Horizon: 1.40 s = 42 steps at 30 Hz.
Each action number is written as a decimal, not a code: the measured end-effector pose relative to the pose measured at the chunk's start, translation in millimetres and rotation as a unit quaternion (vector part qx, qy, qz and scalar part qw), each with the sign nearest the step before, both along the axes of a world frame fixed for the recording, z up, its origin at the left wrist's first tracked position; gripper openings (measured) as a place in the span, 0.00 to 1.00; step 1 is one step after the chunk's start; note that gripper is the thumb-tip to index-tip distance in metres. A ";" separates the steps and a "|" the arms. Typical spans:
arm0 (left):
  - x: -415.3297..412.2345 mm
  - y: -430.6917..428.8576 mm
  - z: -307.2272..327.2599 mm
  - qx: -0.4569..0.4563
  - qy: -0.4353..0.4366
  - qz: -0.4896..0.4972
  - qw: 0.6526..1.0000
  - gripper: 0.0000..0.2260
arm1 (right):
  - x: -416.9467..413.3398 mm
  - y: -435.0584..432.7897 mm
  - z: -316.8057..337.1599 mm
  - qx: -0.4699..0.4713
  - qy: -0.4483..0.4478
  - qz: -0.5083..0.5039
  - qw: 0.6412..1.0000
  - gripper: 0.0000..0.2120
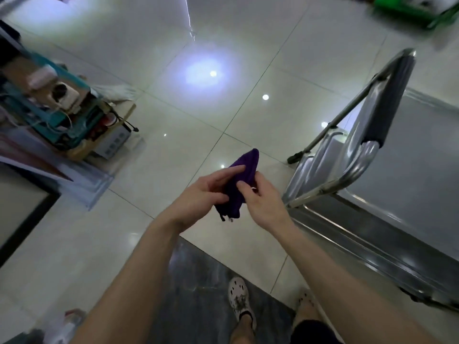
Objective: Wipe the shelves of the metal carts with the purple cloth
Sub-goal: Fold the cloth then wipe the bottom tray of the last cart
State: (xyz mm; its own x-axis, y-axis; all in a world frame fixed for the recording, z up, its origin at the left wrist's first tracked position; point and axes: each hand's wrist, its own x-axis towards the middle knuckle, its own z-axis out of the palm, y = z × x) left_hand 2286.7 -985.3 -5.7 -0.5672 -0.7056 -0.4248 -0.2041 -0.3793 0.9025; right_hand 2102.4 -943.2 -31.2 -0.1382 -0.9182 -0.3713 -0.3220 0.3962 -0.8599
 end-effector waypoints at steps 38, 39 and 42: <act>-464.8 -819.8 145.6 -0.331 -0.250 -0.451 0.790 0.21 | -493.6 -538.4 159.7 0.025 0.295 -0.201 0.934 0.08; -492.8 -829.0 150.3 -0.332 -0.253 -0.469 0.778 0.19 | -508.3 -539.7 166.5 0.022 0.285 -0.228 0.931 0.07; -578.0 -842.5 160.0 -0.365 -0.228 -0.480 0.765 0.14 | -556.1 -537.9 178.6 0.024 0.293 -0.272 0.916 0.05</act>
